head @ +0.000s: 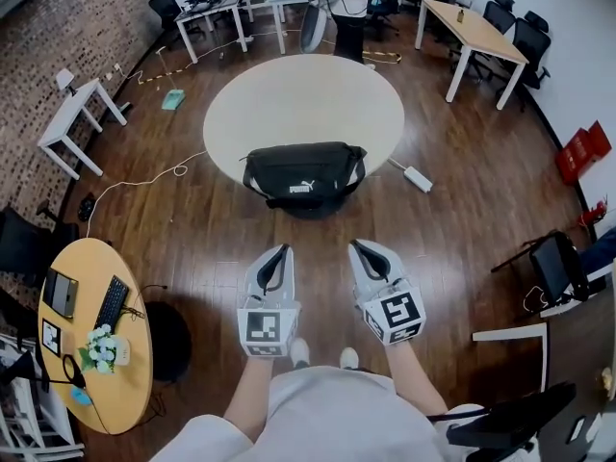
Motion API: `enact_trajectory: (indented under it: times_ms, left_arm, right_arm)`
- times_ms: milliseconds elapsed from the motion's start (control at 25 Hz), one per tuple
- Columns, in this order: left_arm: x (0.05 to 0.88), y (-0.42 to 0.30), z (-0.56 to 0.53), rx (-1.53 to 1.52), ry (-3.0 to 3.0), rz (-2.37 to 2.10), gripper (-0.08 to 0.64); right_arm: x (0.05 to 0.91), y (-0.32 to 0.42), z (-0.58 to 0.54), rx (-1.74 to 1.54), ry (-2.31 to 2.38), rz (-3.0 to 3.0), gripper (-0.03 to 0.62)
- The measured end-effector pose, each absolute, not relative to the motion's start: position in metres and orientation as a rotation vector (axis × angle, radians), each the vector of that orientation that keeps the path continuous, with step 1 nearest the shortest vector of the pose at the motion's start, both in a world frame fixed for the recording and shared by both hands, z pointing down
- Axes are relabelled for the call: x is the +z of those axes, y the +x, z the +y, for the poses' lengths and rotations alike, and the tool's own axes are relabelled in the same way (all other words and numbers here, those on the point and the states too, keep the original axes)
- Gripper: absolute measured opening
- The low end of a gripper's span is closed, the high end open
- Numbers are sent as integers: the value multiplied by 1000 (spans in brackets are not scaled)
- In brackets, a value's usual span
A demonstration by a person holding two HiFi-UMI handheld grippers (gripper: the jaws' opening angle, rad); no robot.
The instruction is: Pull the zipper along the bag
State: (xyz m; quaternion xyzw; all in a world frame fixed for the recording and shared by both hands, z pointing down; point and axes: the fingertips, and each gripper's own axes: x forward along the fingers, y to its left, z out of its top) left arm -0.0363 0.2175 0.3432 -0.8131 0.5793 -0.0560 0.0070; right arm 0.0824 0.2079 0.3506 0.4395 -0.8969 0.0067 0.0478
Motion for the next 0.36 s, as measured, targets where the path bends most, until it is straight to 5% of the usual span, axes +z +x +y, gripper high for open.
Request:
enact_trajectory:
  times_ms: [360]
  left_arm:
    - [347, -73, 221, -131, -2564, 1847, 17]
  right_arm:
    - [349, 58, 212, -23, 1346, -2699, -9]
